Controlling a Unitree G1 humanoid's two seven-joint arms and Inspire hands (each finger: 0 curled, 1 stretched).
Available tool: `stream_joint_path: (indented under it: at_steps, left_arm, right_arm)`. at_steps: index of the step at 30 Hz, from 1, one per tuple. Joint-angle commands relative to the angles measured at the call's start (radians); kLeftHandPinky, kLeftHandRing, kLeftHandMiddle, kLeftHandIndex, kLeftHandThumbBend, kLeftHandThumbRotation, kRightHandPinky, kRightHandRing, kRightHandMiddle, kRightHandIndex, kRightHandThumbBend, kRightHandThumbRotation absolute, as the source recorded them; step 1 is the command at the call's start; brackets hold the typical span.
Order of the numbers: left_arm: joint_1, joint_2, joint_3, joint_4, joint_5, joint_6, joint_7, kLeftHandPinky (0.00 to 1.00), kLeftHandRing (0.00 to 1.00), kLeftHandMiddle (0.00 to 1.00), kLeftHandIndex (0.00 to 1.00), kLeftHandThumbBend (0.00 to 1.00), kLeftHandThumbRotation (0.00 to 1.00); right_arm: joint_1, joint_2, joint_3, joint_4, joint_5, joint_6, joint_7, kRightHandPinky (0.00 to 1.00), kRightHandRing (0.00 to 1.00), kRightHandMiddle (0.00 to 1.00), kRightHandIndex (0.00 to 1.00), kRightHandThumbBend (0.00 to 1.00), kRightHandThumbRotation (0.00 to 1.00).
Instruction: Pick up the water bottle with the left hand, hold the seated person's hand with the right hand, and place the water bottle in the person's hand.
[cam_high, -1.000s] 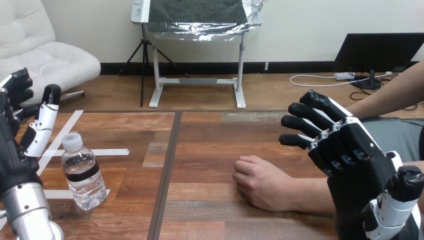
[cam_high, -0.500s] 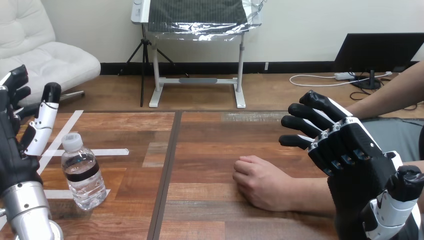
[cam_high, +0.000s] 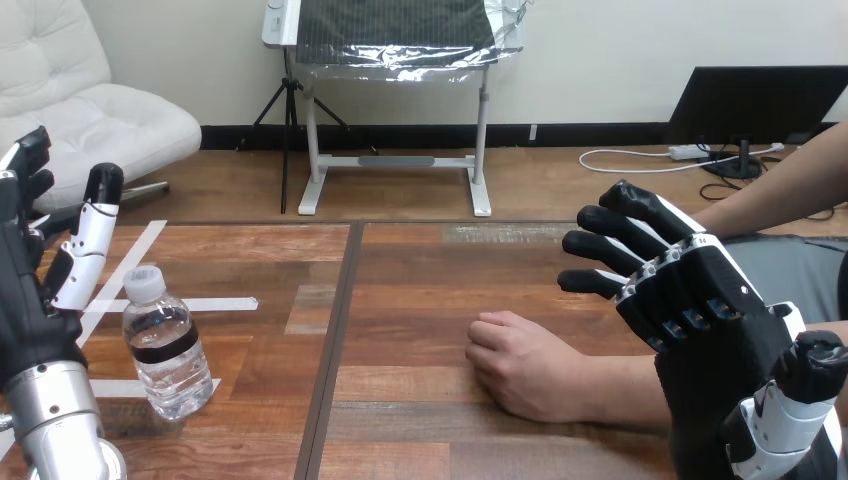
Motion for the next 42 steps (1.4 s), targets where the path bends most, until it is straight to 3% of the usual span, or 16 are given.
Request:
stream_joint_path:
  at_steps: [1,16,32,42]
  left_arm:
    - [-0.015,0.017,-0.014,-0.059,0.014,0.017,-0.017,0.73,0.88,0.88,0.85,0.72,0.71]
    - [0.000,0.020,-0.014,-0.092,-0.050,0.118,-0.118,0.98,0.98,0.97,0.95,0.73,0.73]
    - [-0.005,0.037,-0.015,-0.018,-0.020,0.079,-0.140,1.00,1.00,1.00,1.00,0.85,0.63]
    - [-0.007,0.031,-0.017,-0.019,-0.014,0.070,-0.138,1.00,1.00,1.00,1.00,0.86,0.59]
  right_arm:
    - [-0.042,0.005,-0.003,-0.008,0.009,-0.006,0.002,0.69,0.78,0.80,0.81,0.93,0.98]
    - [-0.043,0.007,-0.005,-0.009,0.007,-0.005,0.001,0.69,0.78,0.80,0.81,0.94,0.98]
    - [-0.041,0.003,-0.006,-0.013,0.008,-0.003,0.001,0.69,0.78,0.80,0.81,0.94,0.98]
    - [-0.041,0.003,-0.012,-0.013,-0.007,-0.008,-0.004,0.68,0.77,0.79,0.80,0.94,0.98]
